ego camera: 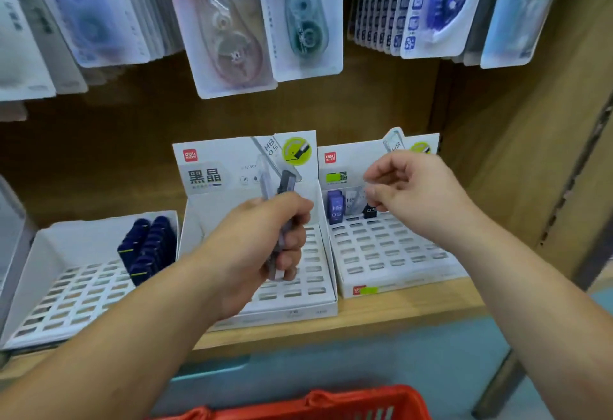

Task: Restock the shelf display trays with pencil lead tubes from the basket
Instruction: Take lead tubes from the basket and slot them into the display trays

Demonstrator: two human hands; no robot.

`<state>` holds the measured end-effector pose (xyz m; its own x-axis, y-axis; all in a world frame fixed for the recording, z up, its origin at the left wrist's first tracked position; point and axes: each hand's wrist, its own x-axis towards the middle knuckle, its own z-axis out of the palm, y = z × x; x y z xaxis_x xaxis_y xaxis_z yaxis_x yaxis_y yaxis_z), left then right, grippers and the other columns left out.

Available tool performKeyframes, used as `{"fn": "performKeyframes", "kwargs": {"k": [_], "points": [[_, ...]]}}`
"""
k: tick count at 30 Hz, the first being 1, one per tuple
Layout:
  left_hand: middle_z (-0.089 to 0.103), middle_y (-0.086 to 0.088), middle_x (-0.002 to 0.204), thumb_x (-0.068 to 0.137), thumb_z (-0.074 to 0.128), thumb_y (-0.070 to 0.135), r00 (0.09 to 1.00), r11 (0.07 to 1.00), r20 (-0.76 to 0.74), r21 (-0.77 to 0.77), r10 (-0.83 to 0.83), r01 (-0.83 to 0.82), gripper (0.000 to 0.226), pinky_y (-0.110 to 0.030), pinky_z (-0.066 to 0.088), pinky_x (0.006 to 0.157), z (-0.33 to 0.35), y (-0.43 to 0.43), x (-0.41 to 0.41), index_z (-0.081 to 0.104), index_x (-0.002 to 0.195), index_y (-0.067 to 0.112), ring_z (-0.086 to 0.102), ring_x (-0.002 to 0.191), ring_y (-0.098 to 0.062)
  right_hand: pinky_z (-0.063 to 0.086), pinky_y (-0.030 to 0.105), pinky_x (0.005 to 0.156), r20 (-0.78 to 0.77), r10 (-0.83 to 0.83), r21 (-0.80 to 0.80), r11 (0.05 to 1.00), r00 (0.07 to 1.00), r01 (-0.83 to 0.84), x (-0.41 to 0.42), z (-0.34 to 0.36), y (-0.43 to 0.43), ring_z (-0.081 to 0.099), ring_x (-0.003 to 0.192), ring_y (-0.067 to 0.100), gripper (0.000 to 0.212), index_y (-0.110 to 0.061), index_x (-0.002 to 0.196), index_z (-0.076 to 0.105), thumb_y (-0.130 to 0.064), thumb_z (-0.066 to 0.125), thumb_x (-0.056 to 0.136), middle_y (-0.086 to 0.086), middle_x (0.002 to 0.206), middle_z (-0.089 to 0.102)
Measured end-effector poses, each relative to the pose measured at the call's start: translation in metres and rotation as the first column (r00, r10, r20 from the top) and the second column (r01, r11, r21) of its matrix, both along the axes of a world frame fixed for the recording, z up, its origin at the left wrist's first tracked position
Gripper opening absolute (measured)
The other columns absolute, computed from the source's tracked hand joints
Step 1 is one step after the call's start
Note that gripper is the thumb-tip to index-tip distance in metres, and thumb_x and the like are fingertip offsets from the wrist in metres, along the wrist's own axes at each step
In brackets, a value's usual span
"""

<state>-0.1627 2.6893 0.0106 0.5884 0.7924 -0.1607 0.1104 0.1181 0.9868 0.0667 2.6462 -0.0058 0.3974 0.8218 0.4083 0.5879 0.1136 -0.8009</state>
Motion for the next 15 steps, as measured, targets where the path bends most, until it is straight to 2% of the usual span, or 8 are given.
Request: {"fn": "performKeyframes", "kwargs": {"k": [2, 6, 7, 11, 15], "points": [[0.037, -0.005, 0.065, 0.099, 0.057, 0.025, 1.0, 1.0, -0.014, 0.021, -0.005, 0.005, 0.014, -0.039, 0.034, 0.065, -0.003, 0.002, -0.001, 0.054, 0.09, 0.015, 0.033, 0.053, -0.019, 0.062, 0.043, 0.085, 0.036, -0.003, -0.029, 1.0, 0.999, 0.004, -0.001, -0.008, 0.004, 0.073, 0.082, 0.022, 0.032, -0.031, 0.083, 0.069, -0.001, 0.075, 0.09, -0.004, 0.084, 0.073], [0.039, -0.007, 0.067, 0.1, 0.06, 0.023, 1.0, 0.999, -0.027, 0.034, -0.007, 0.008, 0.013, -0.04, 0.035, 0.065, -0.008, 0.008, -0.005, 0.056, 0.092, 0.014, 0.035, 0.055, -0.02, 0.057, 0.023, 0.079, 0.095, -0.028, -0.016, 0.999, 0.995, 0.03, -0.005, -0.01, 0.009, 0.069, 0.081, 0.006, 0.033, -0.037, 0.085, 0.07, -0.005, 0.074, 0.092, -0.013, 0.087, 0.072], [0.039, -0.007, 0.067, 0.1, 0.061, 0.023, 1.0, 0.999, -0.028, 0.038, -0.009, 0.01, 0.013, -0.04, 0.036, 0.066, -0.009, 0.01, -0.007, 0.057, 0.091, 0.014, 0.036, 0.056, -0.02, 0.057, 0.022, 0.08, 0.099, -0.032, -0.016, 0.999, 0.995, 0.034, -0.006, -0.01, 0.011, 0.068, 0.083, 0.004, 0.031, -0.036, 0.087, 0.071, -0.006, 0.074, 0.093, -0.014, 0.088, 0.072], [0.043, -0.006, 0.066, 0.099, 0.064, 0.02, 1.0, 0.999, -0.012, 0.034, 0.004, -0.003, 0.011, -0.041, 0.037, 0.066, -0.012, 0.018, -0.015, 0.059, 0.091, 0.014, 0.038, 0.055, -0.019, 0.06, 0.037, 0.089, 0.123, -0.025, -0.064, 0.997, 0.992, 0.033, -0.009, -0.006, 0.016, 0.07, 0.09, 0.012, 0.024, -0.029, 0.093, 0.076, -0.006, 0.07, 0.096, -0.012, 0.092, 0.074], [0.043, -0.006, 0.066, 0.099, 0.064, 0.018, 1.0, 0.999, -0.008, 0.042, -0.009, 0.009, 0.012, -0.039, 0.039, 0.065, -0.011, 0.022, -0.02, 0.059, 0.09, 0.013, 0.038, 0.055, -0.019, 0.053, 0.026, 0.082, 0.191, -0.018, -0.096, 0.995, 0.981, 0.037, -0.011, 0.0, 0.017, 0.063, 0.086, 0.003, 0.025, -0.032, 0.092, 0.073, -0.007, 0.069, 0.097, -0.009, 0.099, 0.074]]}}
